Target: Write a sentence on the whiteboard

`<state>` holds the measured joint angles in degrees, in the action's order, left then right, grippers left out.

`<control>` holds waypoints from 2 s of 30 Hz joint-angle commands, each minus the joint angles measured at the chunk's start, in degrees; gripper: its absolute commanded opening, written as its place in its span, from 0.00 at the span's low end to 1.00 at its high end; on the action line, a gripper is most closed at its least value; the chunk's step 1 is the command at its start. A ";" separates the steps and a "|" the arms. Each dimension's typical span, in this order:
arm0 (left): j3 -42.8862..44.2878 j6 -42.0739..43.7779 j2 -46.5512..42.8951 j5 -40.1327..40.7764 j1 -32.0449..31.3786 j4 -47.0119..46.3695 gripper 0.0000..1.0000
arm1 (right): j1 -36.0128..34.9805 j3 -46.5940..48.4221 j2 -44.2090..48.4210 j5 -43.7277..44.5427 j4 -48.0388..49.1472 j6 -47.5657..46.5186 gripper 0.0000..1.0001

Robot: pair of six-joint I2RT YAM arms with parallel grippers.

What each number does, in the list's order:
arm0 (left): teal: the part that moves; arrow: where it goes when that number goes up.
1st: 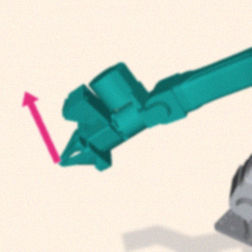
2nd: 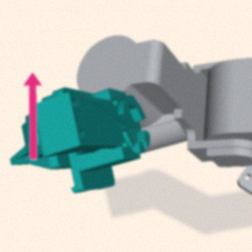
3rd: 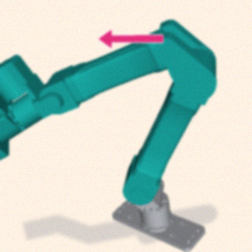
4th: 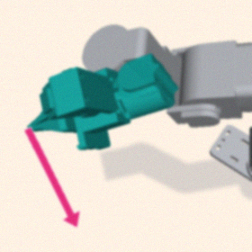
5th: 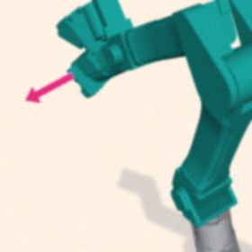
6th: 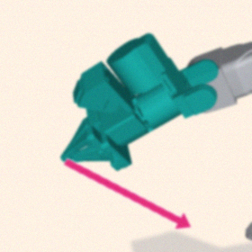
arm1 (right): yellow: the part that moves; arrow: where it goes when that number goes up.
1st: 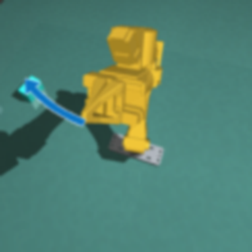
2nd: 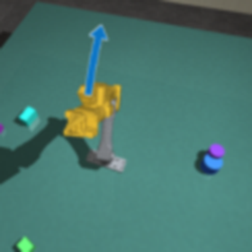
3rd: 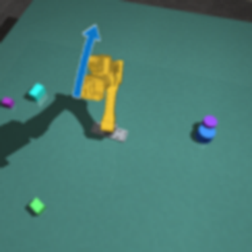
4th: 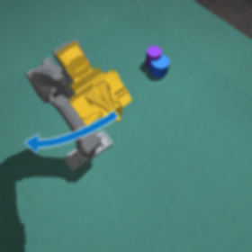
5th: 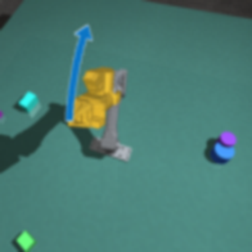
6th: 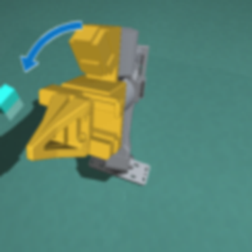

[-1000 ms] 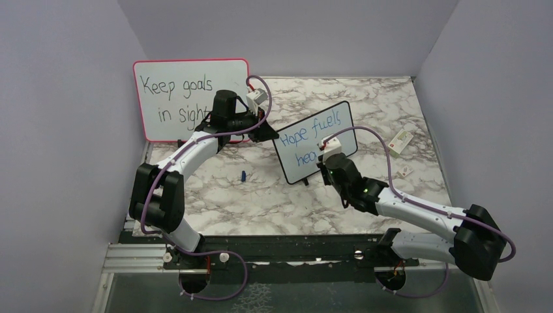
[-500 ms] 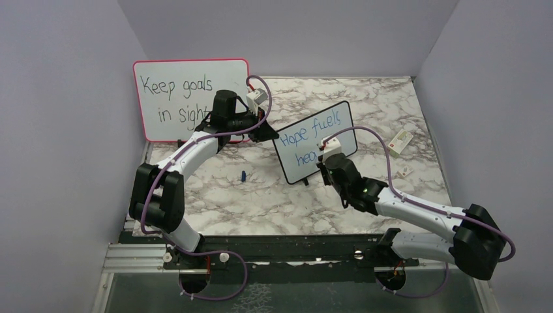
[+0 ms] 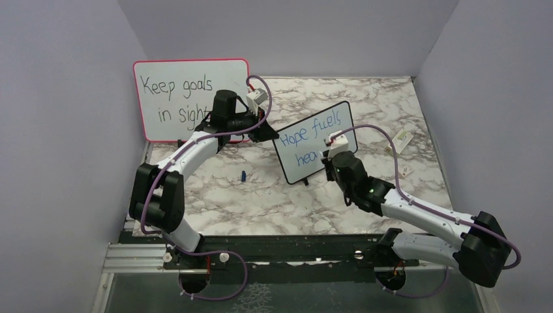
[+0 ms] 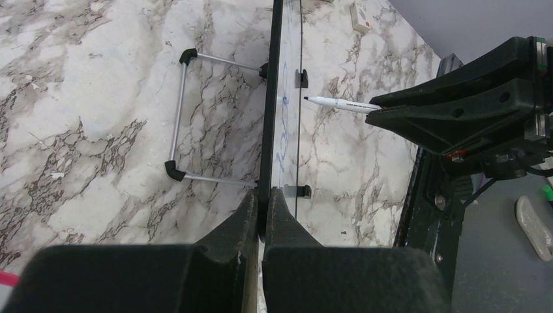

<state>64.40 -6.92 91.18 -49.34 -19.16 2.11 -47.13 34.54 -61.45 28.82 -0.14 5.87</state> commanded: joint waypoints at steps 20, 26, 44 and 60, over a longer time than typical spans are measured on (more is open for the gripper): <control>-0.24 2.64 2.04 2.45 -1.23 5.54 0.00 | 1.75 0.70 -3.70 -2.50 6.03 -1.26 0.01; -0.18 2.70 2.17 2.54 -1.23 5.49 0.00 | 2.47 0.29 -3.69 -2.71 3.63 -0.29 0.01; -0.15 2.70 2.19 2.53 -1.23 5.49 0.00 | 2.66 -0.63 -3.11 -4.31 -3.19 2.84 0.01; -0.15 2.70 2.10 2.58 -1.23 5.71 0.00 | 2.66 0.38 -3.85 -4.47 -1.41 1.42 0.01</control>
<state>64.84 -6.57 91.31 -48.99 -19.27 2.83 -44.88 34.52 -64.25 25.82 -2.74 7.64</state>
